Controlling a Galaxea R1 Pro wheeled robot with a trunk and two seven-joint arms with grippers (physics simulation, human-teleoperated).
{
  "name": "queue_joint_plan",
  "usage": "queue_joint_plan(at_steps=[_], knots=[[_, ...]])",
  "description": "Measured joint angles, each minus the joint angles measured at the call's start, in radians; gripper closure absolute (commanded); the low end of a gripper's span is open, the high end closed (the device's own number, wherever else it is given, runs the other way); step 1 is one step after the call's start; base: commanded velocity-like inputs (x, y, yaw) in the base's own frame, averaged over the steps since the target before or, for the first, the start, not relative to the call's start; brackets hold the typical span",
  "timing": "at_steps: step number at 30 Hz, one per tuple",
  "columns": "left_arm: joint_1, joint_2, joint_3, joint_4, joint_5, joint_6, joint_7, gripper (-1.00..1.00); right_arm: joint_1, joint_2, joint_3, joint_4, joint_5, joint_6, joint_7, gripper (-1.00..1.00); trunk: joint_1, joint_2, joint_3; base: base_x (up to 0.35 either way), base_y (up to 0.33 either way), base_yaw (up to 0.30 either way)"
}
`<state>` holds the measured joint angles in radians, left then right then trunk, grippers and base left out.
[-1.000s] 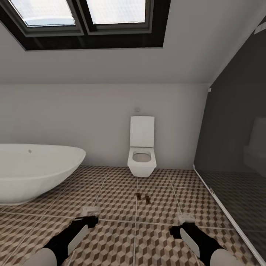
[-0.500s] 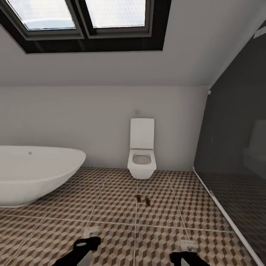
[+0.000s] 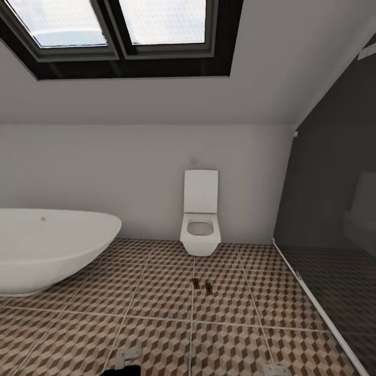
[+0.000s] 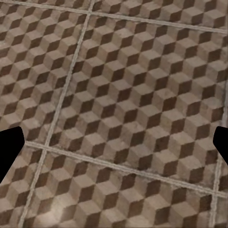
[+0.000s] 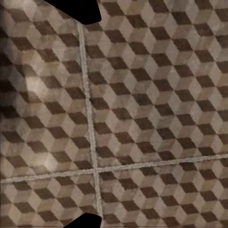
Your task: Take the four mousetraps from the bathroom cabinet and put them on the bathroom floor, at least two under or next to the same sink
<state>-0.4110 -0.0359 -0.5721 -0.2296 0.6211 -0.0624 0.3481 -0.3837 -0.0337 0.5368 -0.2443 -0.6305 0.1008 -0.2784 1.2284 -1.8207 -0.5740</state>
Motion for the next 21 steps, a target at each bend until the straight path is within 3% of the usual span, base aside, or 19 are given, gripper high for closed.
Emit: queue_joint_plan(at_steps=[8, 21], knots=[[0.036, -0.002, -0.003, 0.009, 0.004, -0.095, 0.0, -1.0, 0.005, 0.005, 0.0, 0.031, 0.001, -0.048, 0.0, -1.0, -0.031, 0.056, 0.025, 0.0, 0.0, 0.0], [0.048, -0.002, -0.004, 0.011, 0.008, -0.128, 0.001, -1.0, 0.015, 0.053, 0.001, 0.056, 0.014, -0.086, -0.001, -1.0, -0.081, 0.147, 0.066, 0.0, 0.0, 0.0]])
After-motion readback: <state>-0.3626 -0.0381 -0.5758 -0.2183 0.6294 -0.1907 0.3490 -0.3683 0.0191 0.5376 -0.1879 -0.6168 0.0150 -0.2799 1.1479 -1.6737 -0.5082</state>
